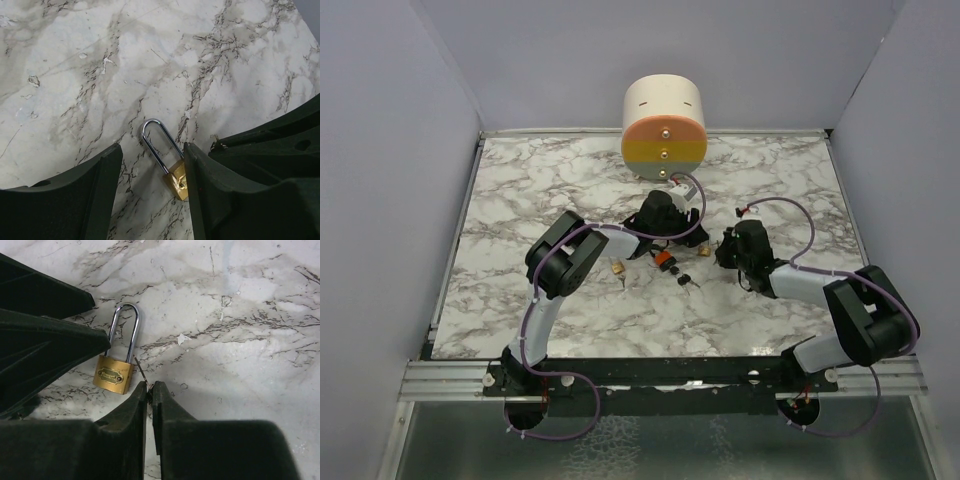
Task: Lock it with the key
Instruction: Place the key at the center of the board.
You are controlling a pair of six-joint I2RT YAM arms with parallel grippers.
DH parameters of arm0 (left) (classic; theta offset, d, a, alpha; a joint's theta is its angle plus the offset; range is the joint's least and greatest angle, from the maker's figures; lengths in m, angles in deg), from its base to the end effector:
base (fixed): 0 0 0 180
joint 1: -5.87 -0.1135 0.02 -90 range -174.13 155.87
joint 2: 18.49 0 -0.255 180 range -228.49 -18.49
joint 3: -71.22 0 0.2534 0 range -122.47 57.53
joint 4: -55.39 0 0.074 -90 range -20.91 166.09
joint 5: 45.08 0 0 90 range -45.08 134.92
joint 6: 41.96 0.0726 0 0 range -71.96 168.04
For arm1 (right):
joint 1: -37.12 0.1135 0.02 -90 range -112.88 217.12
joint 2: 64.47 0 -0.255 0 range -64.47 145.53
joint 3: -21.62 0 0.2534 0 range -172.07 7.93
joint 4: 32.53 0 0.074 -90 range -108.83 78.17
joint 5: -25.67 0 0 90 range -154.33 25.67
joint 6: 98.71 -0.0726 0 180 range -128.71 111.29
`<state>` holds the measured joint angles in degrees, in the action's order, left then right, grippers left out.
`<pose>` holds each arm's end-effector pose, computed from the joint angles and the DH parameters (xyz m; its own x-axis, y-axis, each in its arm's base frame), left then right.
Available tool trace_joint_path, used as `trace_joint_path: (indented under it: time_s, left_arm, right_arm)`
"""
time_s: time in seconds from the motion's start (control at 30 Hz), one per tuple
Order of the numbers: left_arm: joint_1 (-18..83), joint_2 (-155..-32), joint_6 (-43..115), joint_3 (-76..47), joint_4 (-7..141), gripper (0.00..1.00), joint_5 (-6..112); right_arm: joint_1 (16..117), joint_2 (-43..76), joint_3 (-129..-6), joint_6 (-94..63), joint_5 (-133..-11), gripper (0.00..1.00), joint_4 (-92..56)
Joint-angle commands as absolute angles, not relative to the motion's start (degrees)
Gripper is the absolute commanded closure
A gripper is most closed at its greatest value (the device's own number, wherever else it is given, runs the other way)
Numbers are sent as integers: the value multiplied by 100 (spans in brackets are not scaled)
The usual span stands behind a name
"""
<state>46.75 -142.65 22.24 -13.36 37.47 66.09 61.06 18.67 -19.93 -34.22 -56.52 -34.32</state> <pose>0.3535 -0.3406 0.1107 -0.6273 0.0062 -0.7787 0.6565 0.5421 -0.5245 0.2701 0.1091 0.1051 -0.6600 0.1738 -0.7308 -0.0247 0.9673 0.2524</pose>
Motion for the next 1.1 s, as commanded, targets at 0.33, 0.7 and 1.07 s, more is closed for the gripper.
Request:
trace_joint_path:
  time_s: [0.33, 0.7, 1.07]
  left_arm:
    - [4625, -13609, 2490, -1207, 3639, 43, 6343]
    - [4402, -12686, 2680, -751, 3641, 43, 6305]
    - [4008, -11841, 2791, -45, 3559, 43, 5968]
  right_arm:
    - [6110, 1185, -2027, -3437, -5329, 62, -3408]
    - [6095, 116, -2135, -3064, -5522, 6, -3654]
    - [6102, -206, -2011, -2464, -6899, 8, -4176]
